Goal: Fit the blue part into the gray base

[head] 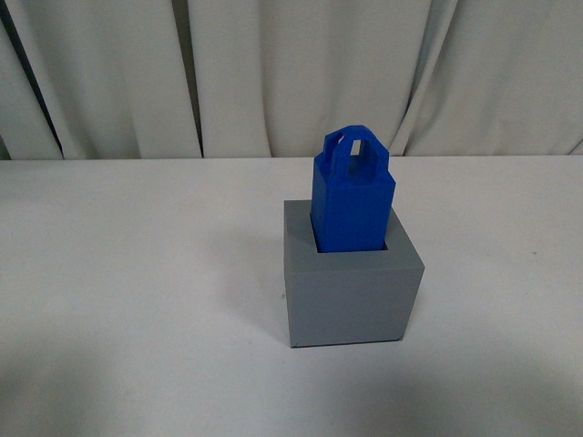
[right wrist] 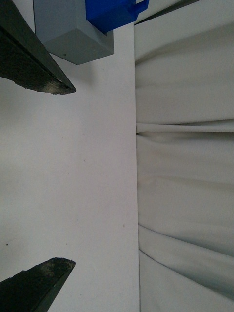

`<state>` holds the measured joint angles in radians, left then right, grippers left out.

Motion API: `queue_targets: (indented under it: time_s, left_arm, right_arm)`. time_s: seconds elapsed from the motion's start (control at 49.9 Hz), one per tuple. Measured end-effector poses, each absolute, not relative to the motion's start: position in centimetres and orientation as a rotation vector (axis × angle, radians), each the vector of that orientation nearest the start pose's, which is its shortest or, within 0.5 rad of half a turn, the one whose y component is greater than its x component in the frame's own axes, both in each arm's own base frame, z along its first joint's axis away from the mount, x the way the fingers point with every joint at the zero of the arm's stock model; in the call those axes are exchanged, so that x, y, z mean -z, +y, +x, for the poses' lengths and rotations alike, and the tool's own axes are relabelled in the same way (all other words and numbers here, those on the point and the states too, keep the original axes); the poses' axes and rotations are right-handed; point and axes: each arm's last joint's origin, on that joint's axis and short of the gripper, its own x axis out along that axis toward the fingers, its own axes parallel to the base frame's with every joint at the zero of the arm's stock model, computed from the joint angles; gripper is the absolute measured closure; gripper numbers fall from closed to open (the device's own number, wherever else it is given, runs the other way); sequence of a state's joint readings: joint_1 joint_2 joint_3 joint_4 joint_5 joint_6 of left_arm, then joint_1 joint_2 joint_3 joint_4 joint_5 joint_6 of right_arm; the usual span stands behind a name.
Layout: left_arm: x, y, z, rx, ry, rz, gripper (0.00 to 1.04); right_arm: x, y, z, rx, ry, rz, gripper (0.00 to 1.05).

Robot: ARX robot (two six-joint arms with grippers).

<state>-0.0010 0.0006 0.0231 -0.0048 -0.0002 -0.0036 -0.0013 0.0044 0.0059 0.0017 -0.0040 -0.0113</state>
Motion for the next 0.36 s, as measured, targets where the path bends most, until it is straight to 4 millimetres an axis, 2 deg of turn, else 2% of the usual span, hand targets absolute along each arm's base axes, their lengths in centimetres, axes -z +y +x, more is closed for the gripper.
queue_targets:
  time_s: [0.361]
  left_arm:
    - [-17.09,-0.01,9.63,0.001,-0.018,-0.004,0.06]
  right_arm:
    - [-16.53,0.0,9.76,-0.003,-0.003,-0.011,0.07]
